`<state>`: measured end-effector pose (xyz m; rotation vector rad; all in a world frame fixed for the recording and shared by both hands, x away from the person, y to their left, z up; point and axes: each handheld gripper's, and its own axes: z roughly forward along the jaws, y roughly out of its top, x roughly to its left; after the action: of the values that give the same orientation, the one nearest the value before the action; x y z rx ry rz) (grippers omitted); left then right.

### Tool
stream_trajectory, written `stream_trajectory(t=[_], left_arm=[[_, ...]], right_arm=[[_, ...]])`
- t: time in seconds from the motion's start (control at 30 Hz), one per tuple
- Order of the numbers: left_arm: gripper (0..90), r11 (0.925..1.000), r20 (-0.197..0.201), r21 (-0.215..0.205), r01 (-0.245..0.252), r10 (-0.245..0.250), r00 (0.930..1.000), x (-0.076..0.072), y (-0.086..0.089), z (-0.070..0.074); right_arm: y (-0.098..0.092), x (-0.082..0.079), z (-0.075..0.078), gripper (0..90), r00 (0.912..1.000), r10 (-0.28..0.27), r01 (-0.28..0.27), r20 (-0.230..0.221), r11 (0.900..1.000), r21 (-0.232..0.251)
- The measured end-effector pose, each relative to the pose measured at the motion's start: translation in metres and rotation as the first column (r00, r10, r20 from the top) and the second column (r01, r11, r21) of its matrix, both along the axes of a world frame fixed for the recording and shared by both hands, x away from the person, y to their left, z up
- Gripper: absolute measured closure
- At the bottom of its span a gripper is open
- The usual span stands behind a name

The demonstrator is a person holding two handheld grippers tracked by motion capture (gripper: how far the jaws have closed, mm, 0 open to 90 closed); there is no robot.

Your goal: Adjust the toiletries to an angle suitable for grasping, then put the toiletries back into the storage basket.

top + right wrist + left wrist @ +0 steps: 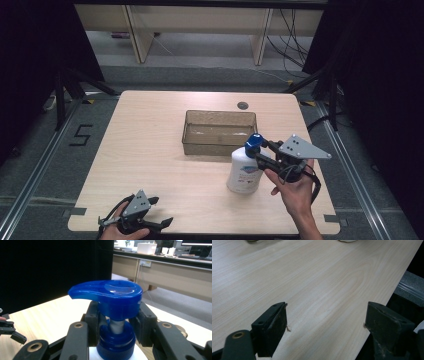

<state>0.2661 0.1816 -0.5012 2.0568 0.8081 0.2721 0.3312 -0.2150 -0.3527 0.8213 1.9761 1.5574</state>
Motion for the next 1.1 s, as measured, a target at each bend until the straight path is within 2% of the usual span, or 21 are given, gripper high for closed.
stream_trajectory(t=[0.07,0.1,0.13,0.17,0.2,0.23,0.27,0.3,0.37,0.4,0.53,0.57,0.63,0.7,0.77,0.8,0.87,0.9,0.93,0.97,1.1], left_arm=[[17.4,1.0,-0.001,0.002,0.0,0.0,1.0,0.0,0.0,0.0],[17.5,0.9995,0.01,0.031,0.012,-0.012,0.9999,0.001,0.002,0.0],[17.5,1.0,0.003,0.009,0.004,-0.004,1.0,0.0,0.0,0.0],[17.5,0.9999,-0.007,0.012,0.002,-0.002,1.0,-0.001,0.0,0.001],[17.5,1.0,0.001,-0.009,0.001,-0.001,1.0,-0.001,-0.001,0.0],[17.5,0.9999,0.001,-0.011,0.003,-0.003,1.0,-0.001,0.0,0.0],[17.5,0.9999,0.002,-0.014,0.005,-0.005,1.0,-0.001,0.0,0.0],[17.5,0.9999,0.003,-0.009,0.009,-0.009,1.0,-0.001,0.0,0.0],[17.4,0.9999,-0.002,-0.011,0.008,-0.008,1.0,-0.001,0.0,0.0],[17.5,0.9999,0.003,-0.012,0.002,-0.002,1.0,-0.001,-0.001,0.0],[17.5,0.9999,-0.003,-0.007,0.009,-0.009,1.0,-0.001,-0.001,-0.001],[17.5,0.9996,0.003,0.018,0.02,-0.02,0.9998,-0.001,0.0,0.0],[17.5,0.9999,0.002,0.008,0.015,-0.015,0.9999,-0.001,-0.001,0.0],[17.5,0.9999,-0.002,0.001,0.015,-0.015,0.9999,-0.001,-0.002,0.001],[17.5,0.9995,0.004,0.024,0.021,-0.021,0.9998,-0.002,-0.001,0.001],[17.5,0.9999,0.014,0.003,0.012,-0.012,0.9998,-0.002,-0.002,-0.001],[17.5,0.9998,-0.002,-0.001,0.018,-0.018,0.9998,-0.002,-0.001,-0.001],[17.5,1.0,0.002,0.003,0.009,-0.009,1.0,-0.002,-0.001,0.0],[17.5,0.9999,0.008,-0.004,0.013,-0.013,0.9999,-0.002,0.0,-0.001],[17.5,0.9999,0.011,-0.008,0.014,-0.014,0.9998,-0.002,0.0,-0.001],[17.4,0.9998,0.008,0.004,0.02,-0.02,0.9998,-0.002,0.0,0.001]], right_arm=[[0.0,0.001,0.0,61.7,0.9991,-0.015,0.016,0.04,1.0,-0.012],[0.0,0.001,0.0,61.7,0.9993,-0.013,0.014,0.034,1.0,-0.012],[0.0,0.0,-0.001,61.7,0.9993,-0.015,0.016,0.035,1.0,-0.005],[0.0,0.001,-0.001,61.7,0.9989,-0.016,0.017,0.043,1.0,-0.008],[0.002,-0.001,-0.001,61.7,0.9995,-0.024,0.024,0.022,1.0,0.004],[0.003,-0.002,-0.001,61.7,0.9998,-0.019,0.018,0.008,1.0,0.014],[0.002,0.0,-0.001,61.6,0.9996,-0.016,0.016,0.024,1.0,0.003],[0.001,0.0,0.0,61.6,0.9996,-0.022,0.021,0.019,1.0,0.017],[0.0,0.001,0.001,61.5,0.9994,-0.017,0.017,0.03,1.0,0.006],[0.001,0.0,0.001,61.6,0.9998,-0.016,0.016,0.015,1.0,0.012],[0.002,0.003,0.001,61.5,0.999,-0.017,0.017,0.041,1.0,0.002],[0.002,0.002,0.002,61.5,0.9993,-0.02,0.02,0.031,1.0,-0.002],[0.003,0.002,0.002,61.5,0.9997,-0.018,0.018,0.016,1.0,0.016],[0.002,0.003,0.002,61.5,0.9992,-0.031,0.031,0.024,1.0,-0.003],[0.002,0.005,0.003,61.5,0.9994,-0.027,0.027,0.022,1.0,-0.004],[0.003,0.006,0.003,61.5,0.9992,-0.032,0.032,0.023,0.999,0.004],[0.002,0.007,0.004,61.5,0.9992,-0.038,0.038,0.014,0.999,-0.001],[0.003,0.008,0.004,61.5,0.9992,-0.039,0.039,0.007,0.999,0.004],[0.002,0.009,0.004,61.5,0.9988,-0.045,0.045,0.019,0.999,-0.001],[0.003,0.009,0.004,61.5,0.9991,-0.042,0.042,0.003,0.999,-0.002],[0.004,0.012,0.005,61.5,0.9986,-0.051,0.051,0.011,0.999,-0.008]])
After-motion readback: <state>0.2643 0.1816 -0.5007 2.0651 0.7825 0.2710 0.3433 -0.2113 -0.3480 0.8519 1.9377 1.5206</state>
